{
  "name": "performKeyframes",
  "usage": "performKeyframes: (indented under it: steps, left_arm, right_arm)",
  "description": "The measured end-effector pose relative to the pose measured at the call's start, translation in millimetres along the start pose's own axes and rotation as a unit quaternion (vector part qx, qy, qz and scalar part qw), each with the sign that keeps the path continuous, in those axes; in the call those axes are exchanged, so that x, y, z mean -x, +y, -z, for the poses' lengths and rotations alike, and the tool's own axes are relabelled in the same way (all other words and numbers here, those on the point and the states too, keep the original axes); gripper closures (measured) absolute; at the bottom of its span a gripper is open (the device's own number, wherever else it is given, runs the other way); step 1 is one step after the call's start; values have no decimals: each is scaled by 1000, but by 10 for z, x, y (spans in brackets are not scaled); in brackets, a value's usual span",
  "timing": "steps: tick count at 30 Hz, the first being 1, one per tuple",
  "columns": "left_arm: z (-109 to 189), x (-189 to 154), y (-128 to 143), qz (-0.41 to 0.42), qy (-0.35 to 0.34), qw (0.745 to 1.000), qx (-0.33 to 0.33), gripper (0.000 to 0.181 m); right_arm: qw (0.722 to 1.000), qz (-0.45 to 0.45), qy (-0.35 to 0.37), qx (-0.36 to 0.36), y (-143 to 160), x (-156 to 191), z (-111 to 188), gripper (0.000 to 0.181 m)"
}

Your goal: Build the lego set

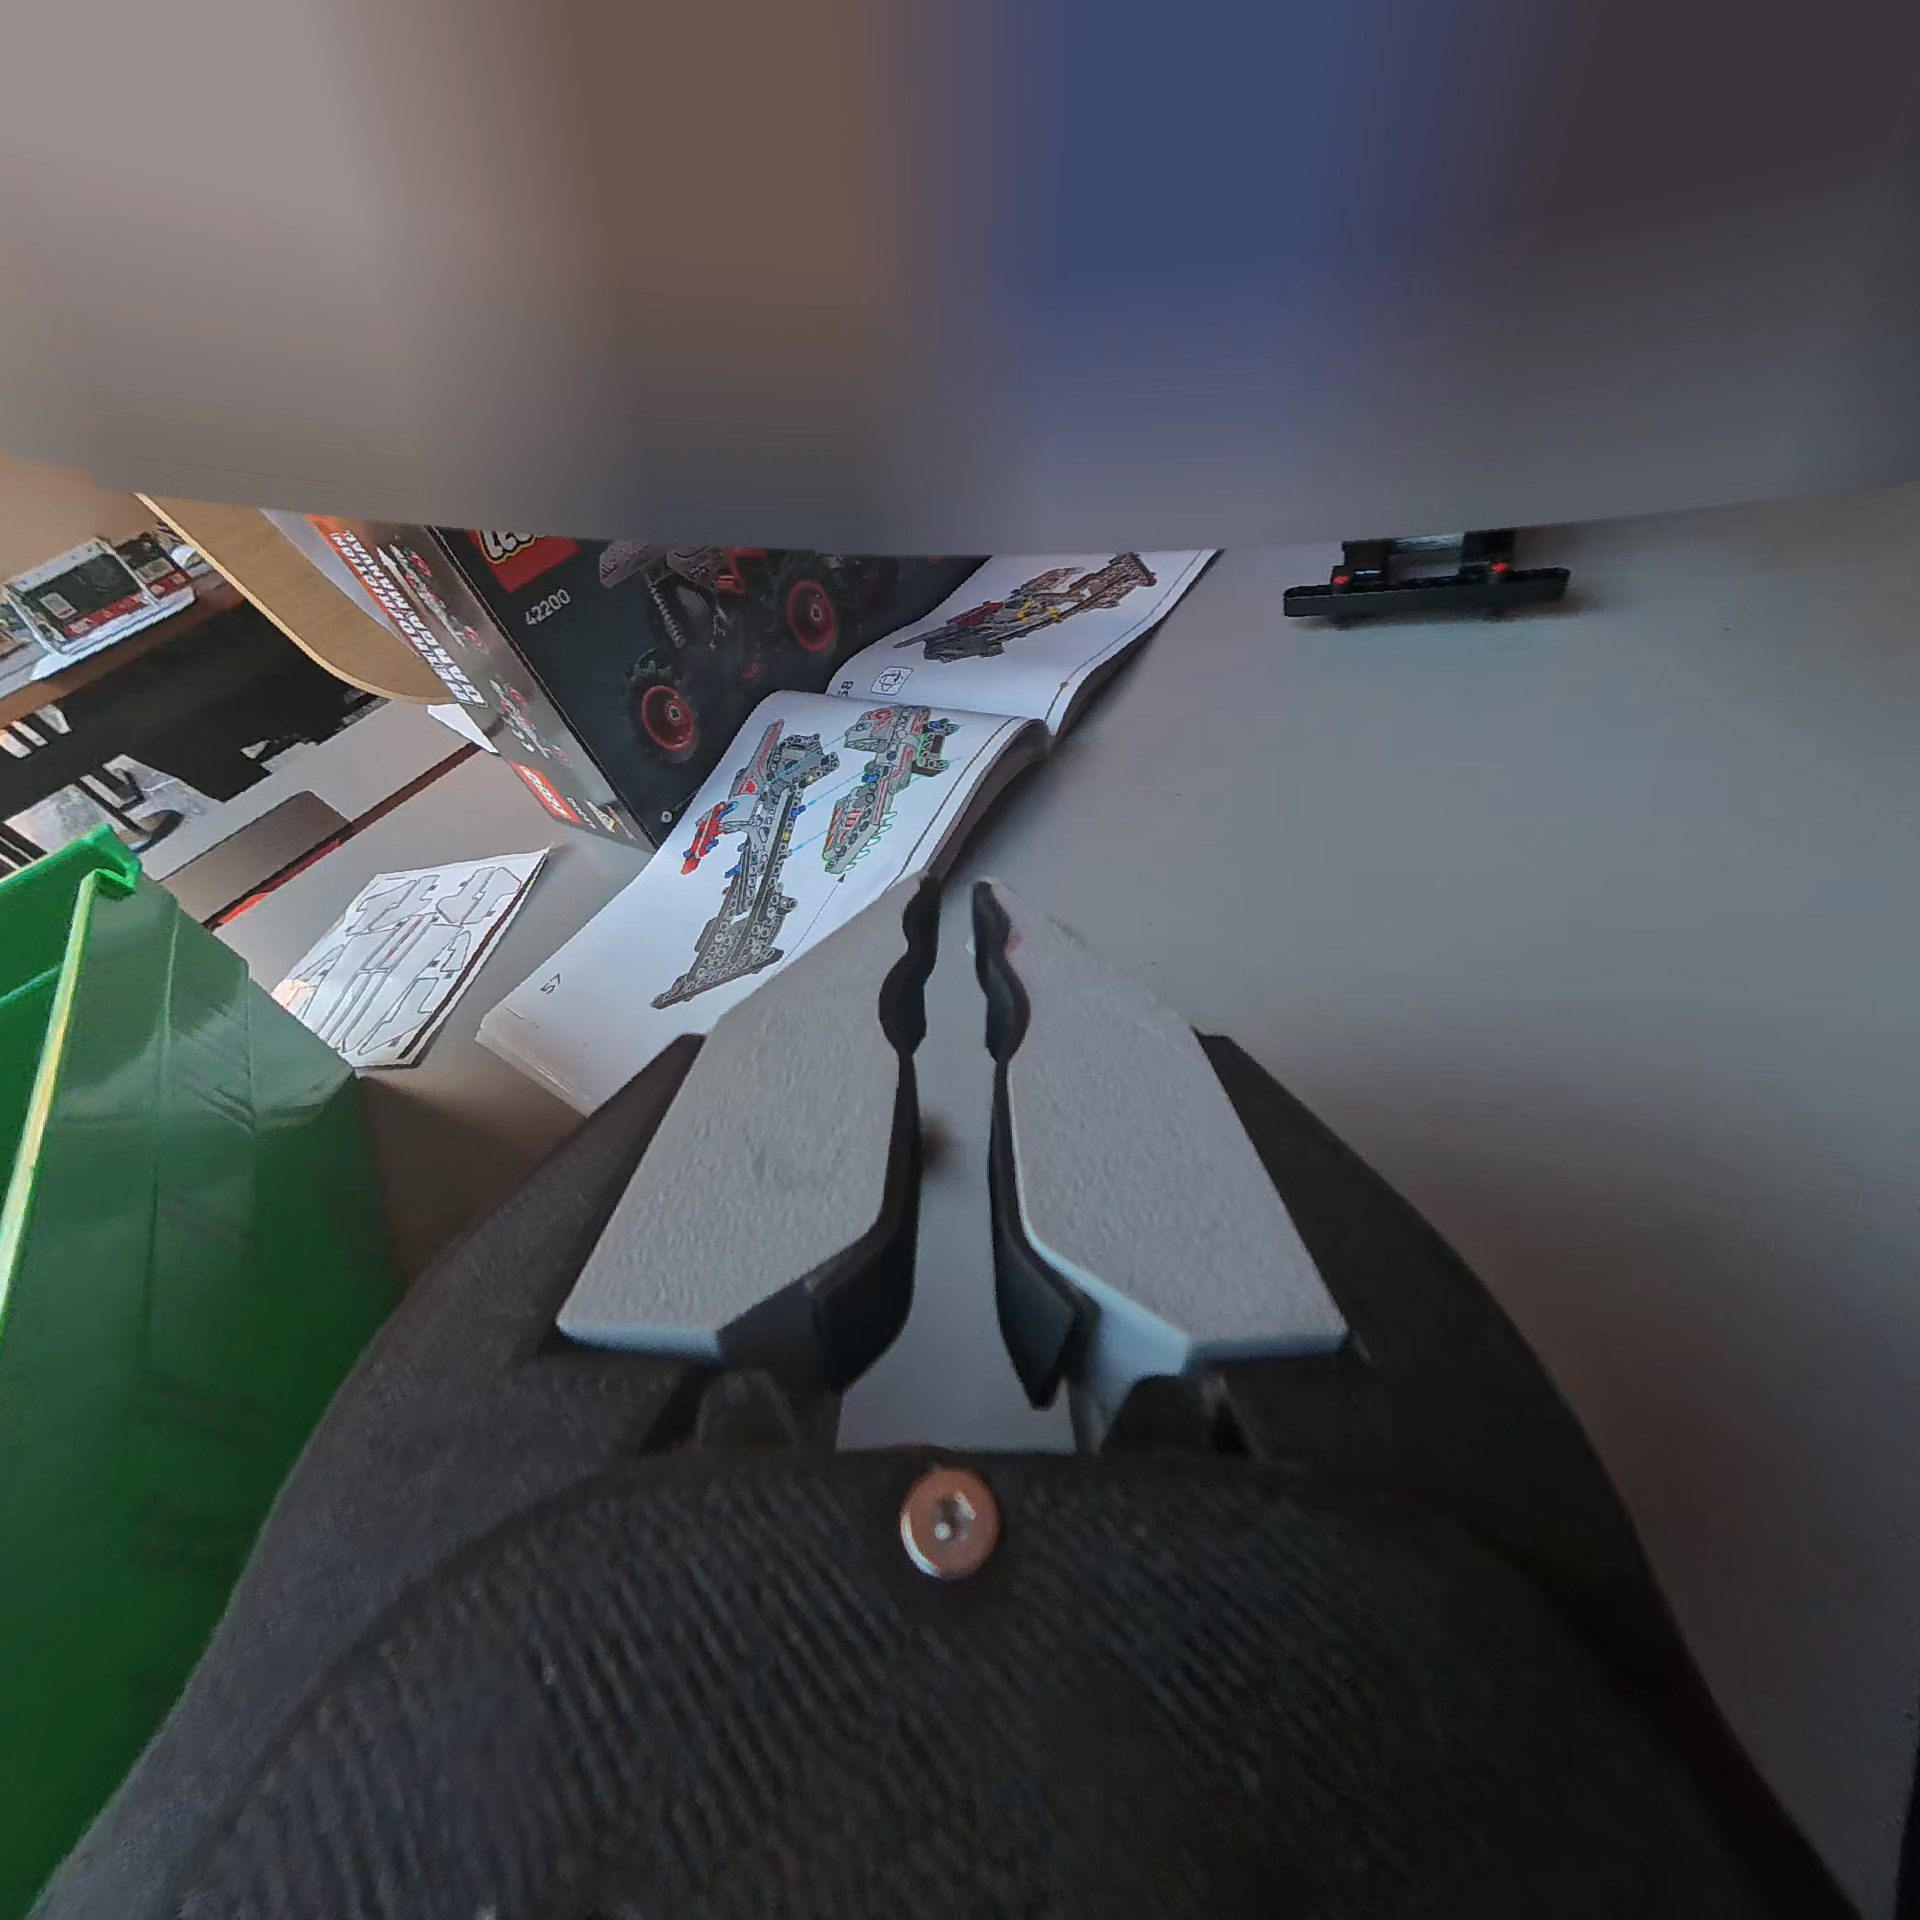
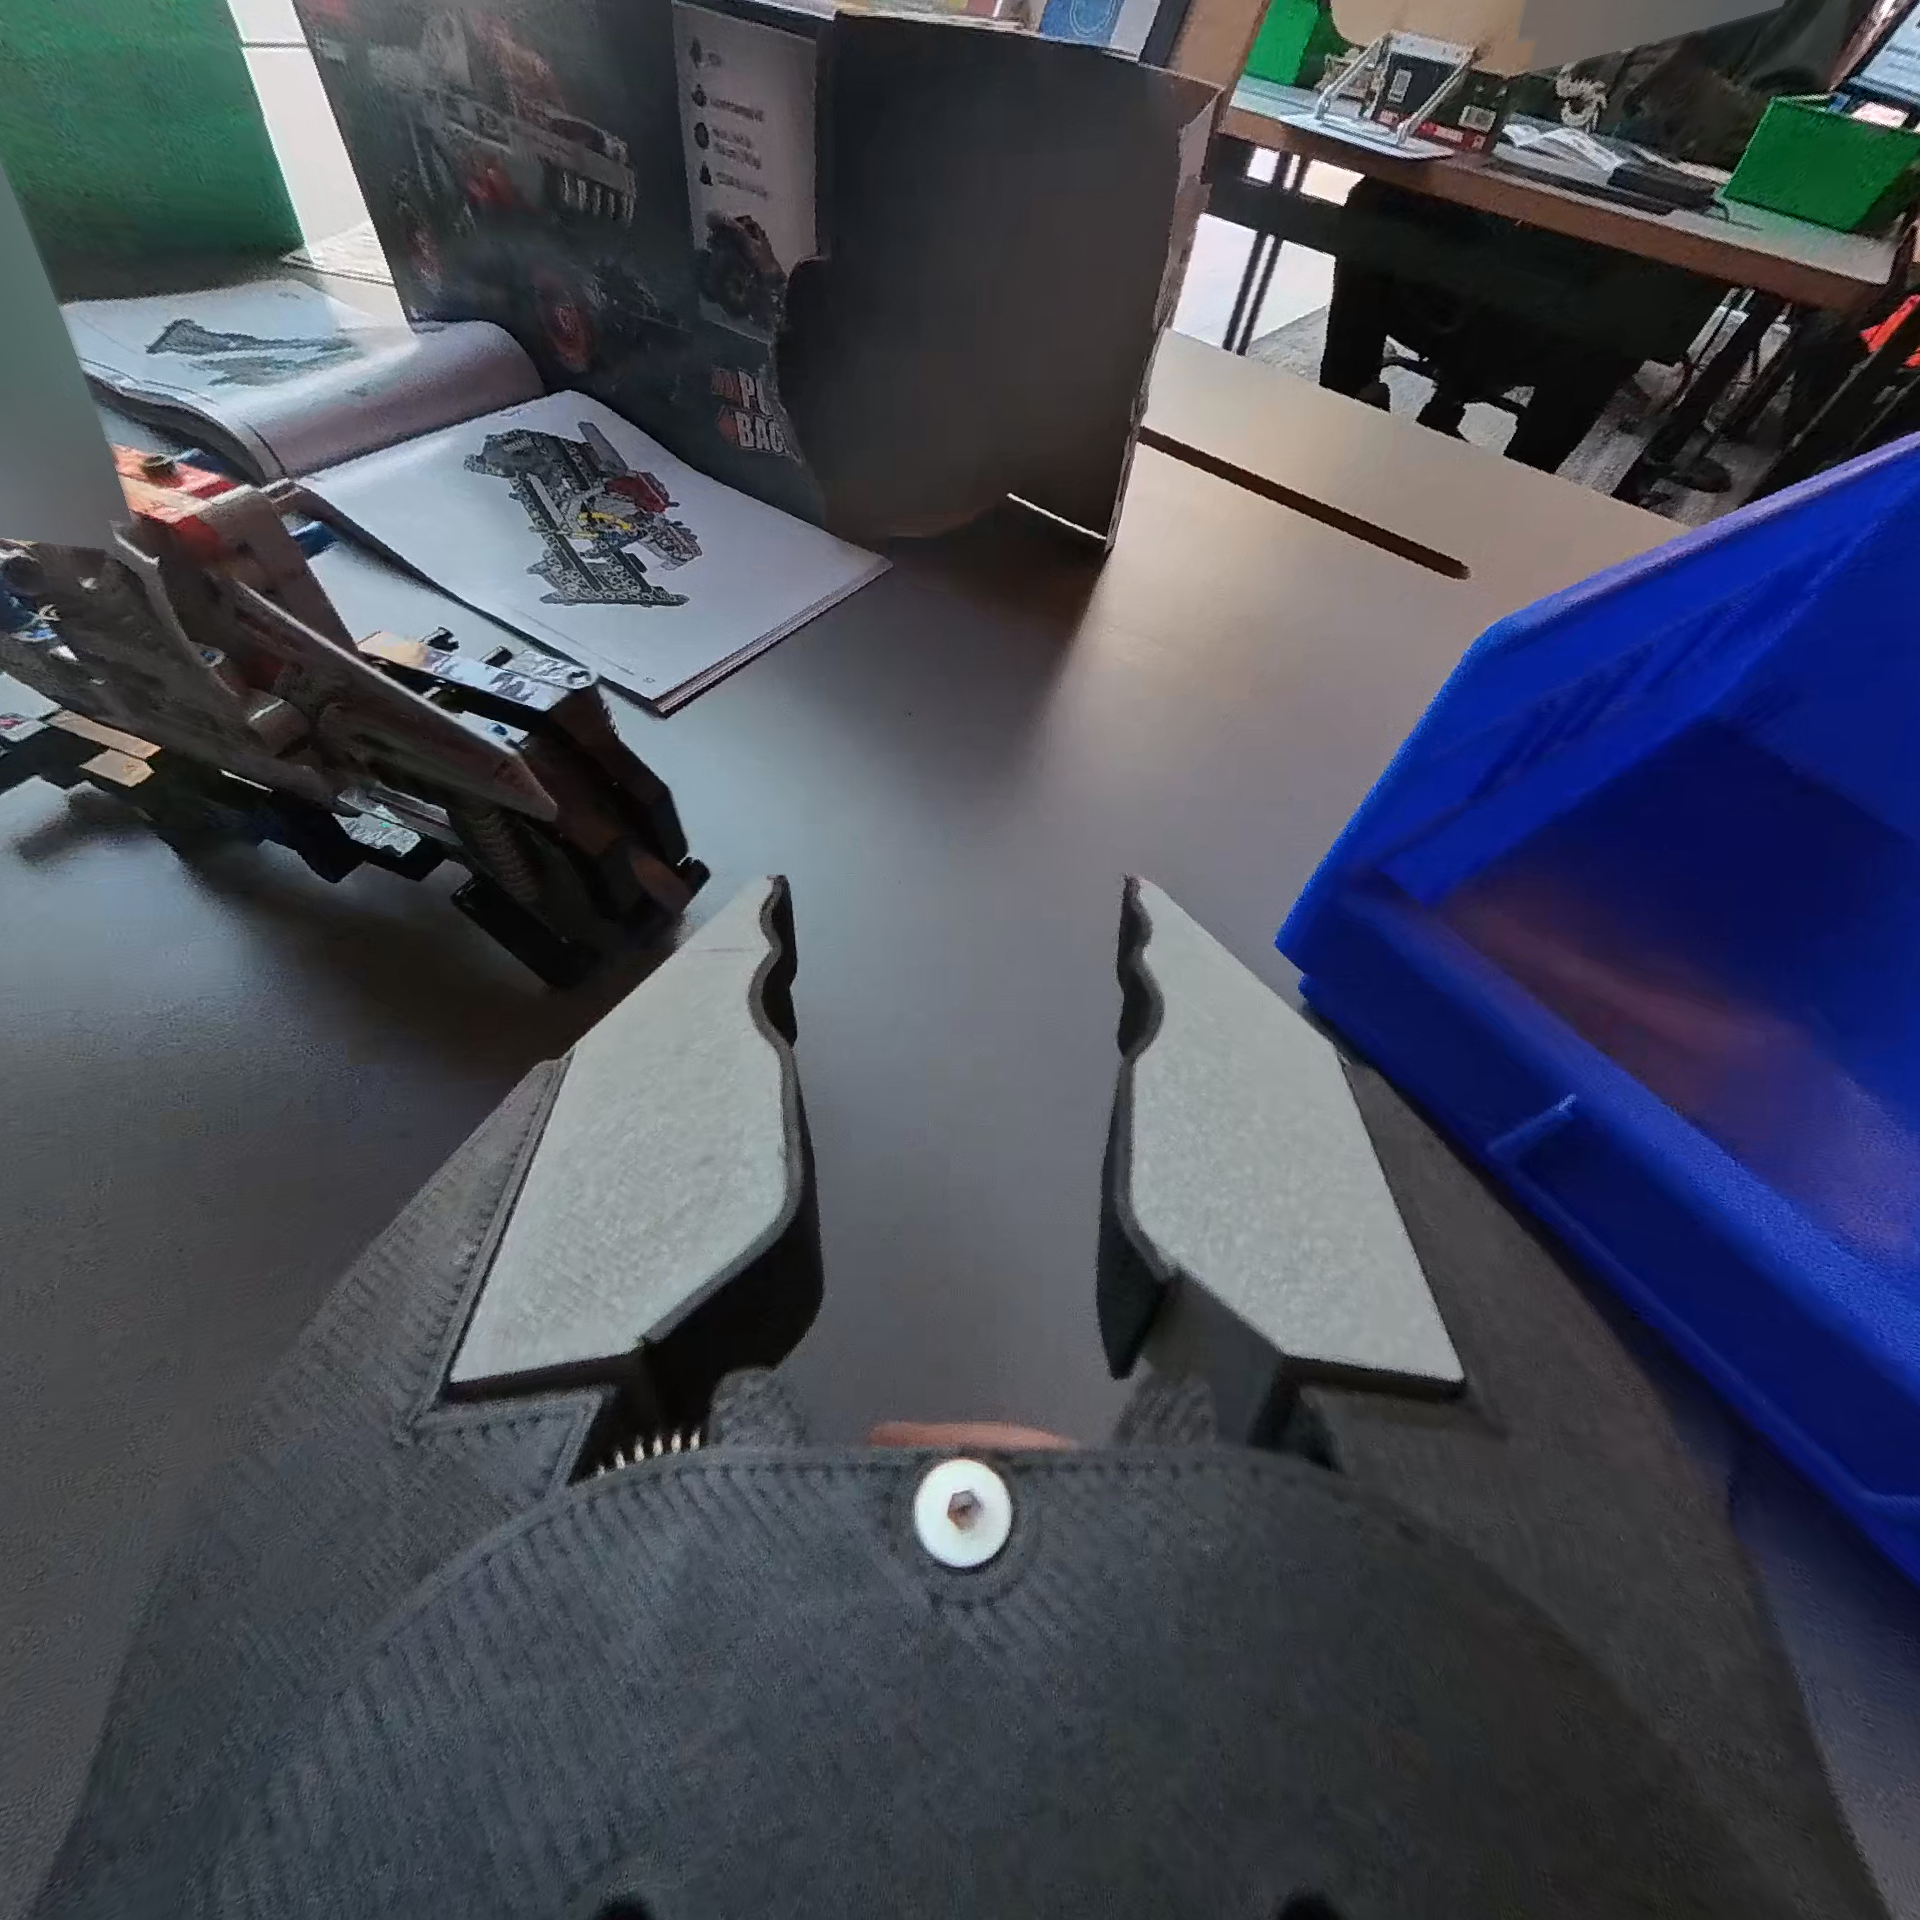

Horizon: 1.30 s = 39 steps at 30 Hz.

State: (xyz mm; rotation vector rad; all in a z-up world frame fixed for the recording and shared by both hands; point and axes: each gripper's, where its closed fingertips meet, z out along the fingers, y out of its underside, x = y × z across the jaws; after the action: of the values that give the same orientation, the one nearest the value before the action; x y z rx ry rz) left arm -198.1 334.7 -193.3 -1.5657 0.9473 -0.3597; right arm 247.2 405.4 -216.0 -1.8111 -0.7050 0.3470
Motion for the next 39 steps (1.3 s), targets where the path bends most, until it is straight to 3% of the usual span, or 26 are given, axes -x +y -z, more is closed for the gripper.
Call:
performKeyframes:
  steps: [5, 9, 12, 14, 17, 24, 34, 37, 39]
  left_arm:
    - [-6, 4, -24, 14, 6, 1000, -9, 175]
    - [33, 127, -33, 12, -43, 999, -15, 171]
    - [-2, 141, 31, -21, -65, 998, 11, 176]
    - [-63, 108, 96, -49, -67, 996, 38, 176]
    - [-121, 52, 167, -84, -67, 992, 66, 175]
    - [-113, -212, 112, -155, -45, 986, 49, 180]
    - [-78, -178, -50, -83, -44, 996, 10, 178]
    - [-322, -262, -306, -27, -19, 999, 5, 176]
    - [-612, -284, -501, 5, 7, 999, 32, 161]
  right_arm:
    - [999, 23, -5, -27, -121, 19, -89, 127]
    - [996, 46, -70, -36, -303, 193, -454, 133]
    - [997, 38, -67, -20, -313, 184, -649, 129]
    - [997, 35, -49, -41, -361, 151, -609, 132]
    - [995, 28, -81, -53, -367, 245, -523, 131]
    - [991, 32, -124, -51, -382, 431, -485, 130]
    - [991, -5, -98, -87, -498, 236, -348, 129]
    - [991, -4, -87, -100, -558, 203, -295, 130]
    - [991, -3, -83, -101, -570, 199, -289, 132]
